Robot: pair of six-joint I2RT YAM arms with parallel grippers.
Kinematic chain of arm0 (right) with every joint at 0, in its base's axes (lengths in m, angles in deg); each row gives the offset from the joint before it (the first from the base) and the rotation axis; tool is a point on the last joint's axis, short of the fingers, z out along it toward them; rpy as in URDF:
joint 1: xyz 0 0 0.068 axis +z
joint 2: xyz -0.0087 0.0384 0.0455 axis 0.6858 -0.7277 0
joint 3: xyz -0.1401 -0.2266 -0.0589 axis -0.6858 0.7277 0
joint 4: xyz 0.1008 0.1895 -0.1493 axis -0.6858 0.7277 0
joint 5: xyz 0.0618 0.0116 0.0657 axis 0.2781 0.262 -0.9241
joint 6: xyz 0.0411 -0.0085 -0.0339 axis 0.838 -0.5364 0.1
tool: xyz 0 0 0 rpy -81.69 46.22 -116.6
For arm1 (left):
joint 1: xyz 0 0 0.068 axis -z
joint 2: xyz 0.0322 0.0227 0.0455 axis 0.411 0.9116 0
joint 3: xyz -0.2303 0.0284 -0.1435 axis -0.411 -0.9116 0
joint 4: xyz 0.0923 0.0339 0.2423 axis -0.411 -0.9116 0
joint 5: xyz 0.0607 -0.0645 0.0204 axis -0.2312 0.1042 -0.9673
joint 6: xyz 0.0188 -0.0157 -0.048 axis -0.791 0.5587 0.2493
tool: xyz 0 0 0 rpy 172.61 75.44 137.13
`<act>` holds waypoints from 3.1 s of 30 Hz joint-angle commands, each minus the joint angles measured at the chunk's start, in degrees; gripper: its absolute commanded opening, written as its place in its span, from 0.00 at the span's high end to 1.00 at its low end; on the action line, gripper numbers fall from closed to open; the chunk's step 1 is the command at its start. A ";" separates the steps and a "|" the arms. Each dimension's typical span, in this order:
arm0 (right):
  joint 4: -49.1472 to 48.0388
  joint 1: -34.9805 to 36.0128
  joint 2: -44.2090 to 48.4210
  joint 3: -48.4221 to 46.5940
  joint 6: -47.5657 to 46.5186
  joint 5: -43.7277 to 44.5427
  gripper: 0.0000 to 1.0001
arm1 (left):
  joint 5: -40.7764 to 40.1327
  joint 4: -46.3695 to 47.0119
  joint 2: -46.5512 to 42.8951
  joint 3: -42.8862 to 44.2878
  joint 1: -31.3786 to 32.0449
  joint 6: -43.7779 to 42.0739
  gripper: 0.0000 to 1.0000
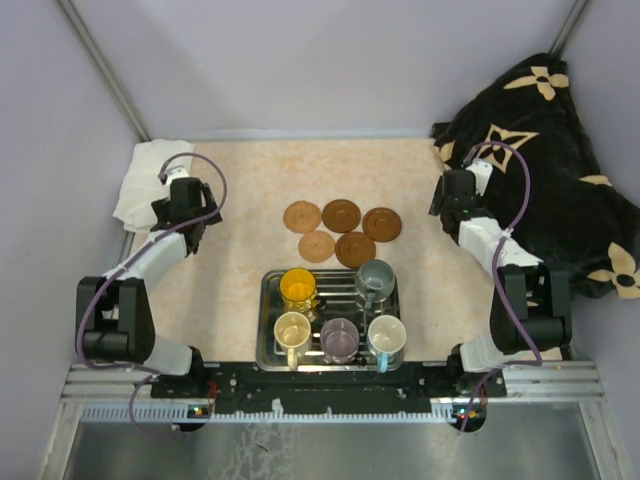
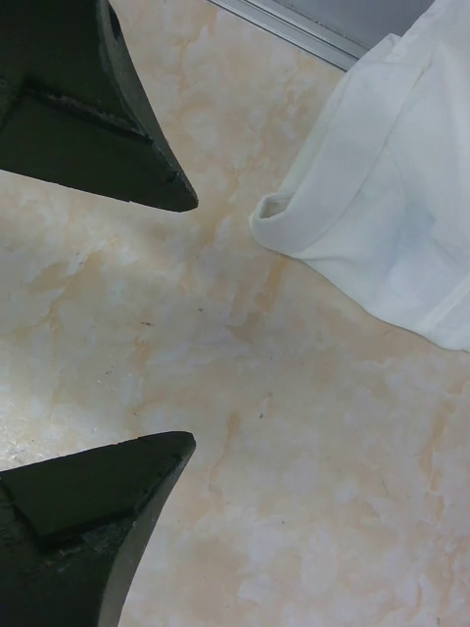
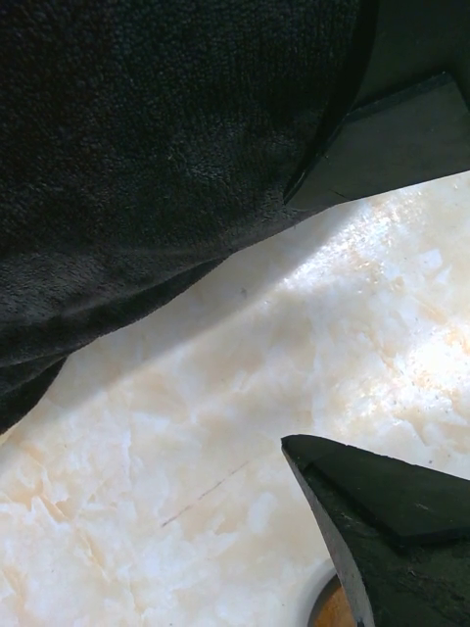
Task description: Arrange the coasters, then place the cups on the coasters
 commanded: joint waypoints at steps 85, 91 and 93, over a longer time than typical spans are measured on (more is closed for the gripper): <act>-6.73 13.85 -3.94 -0.44 -0.38 -13.16 0.01 | 20.98 10.05 12.06 12.12 18.90 -8.23 0.00; -8.73 15.05 -8.36 -3.01 -3.07 -12.35 0.01 | 20.51 8.11 17.49 16.84 19.81 -8.10 0.00; -6.77 15.05 -11.94 -5.81 -3.64 -12.72 0.01 | 21.04 7.25 19.60 19.24 19.95 -7.68 0.00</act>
